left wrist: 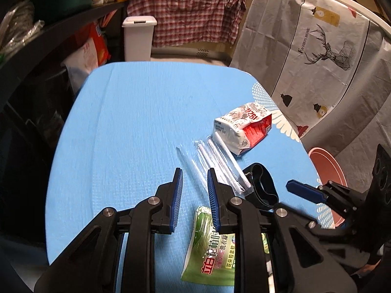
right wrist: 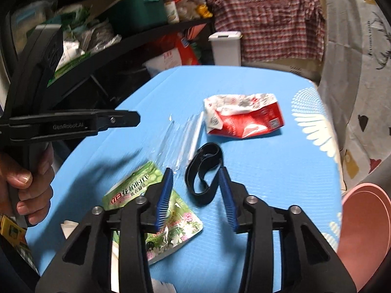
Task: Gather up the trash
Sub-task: 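Grasp the black elastic band with the right gripper while the left gripper grasps the clear straws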
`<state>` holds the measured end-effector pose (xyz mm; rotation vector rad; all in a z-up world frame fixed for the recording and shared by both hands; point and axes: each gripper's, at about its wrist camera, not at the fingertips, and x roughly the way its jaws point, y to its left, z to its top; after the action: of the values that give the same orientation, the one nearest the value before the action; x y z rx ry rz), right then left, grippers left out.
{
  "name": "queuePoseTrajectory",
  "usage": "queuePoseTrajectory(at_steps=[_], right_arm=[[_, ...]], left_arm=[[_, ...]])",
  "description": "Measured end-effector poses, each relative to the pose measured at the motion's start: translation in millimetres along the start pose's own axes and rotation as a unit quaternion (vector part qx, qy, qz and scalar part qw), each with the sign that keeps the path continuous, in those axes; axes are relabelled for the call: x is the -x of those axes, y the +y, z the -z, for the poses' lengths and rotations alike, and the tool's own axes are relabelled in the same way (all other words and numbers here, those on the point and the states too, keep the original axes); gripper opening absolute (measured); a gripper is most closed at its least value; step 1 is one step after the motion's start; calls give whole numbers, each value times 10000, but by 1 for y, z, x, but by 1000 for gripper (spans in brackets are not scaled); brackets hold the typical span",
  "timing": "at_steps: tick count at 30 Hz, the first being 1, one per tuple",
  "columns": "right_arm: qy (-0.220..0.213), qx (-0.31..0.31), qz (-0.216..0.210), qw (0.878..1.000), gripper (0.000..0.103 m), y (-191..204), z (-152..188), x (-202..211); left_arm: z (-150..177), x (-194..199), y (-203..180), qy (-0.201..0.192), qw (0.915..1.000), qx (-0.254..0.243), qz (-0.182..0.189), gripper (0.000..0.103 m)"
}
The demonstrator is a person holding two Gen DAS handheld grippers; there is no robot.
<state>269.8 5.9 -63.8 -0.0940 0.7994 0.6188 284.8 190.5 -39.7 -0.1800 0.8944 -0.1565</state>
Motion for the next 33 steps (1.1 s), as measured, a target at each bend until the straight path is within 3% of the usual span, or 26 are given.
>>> queuePoseTrajectory(at_steps=[14,20,22,25,33], right_arm=[[382,53,170,9991,41,-2,3,-32],[368,68,208,9991,23,-5,3,-32],[364,74,210,9991,15,-5,2,-31],[328,84,258,9991,12,-6,1,-29],[124,-34,356,9993,10,-18,-5,-9]], left_arm=[[4,-32,-5,355,9993,-110,40,21],[5,-43,-11,540,9983,-206,-63,21],[5,-44,-9,578,9981,-174,-84,9],[4,-43,-9,569,9981,-194,-111,2],[-2,-22,-11,302,9990,-213,-234,0]])
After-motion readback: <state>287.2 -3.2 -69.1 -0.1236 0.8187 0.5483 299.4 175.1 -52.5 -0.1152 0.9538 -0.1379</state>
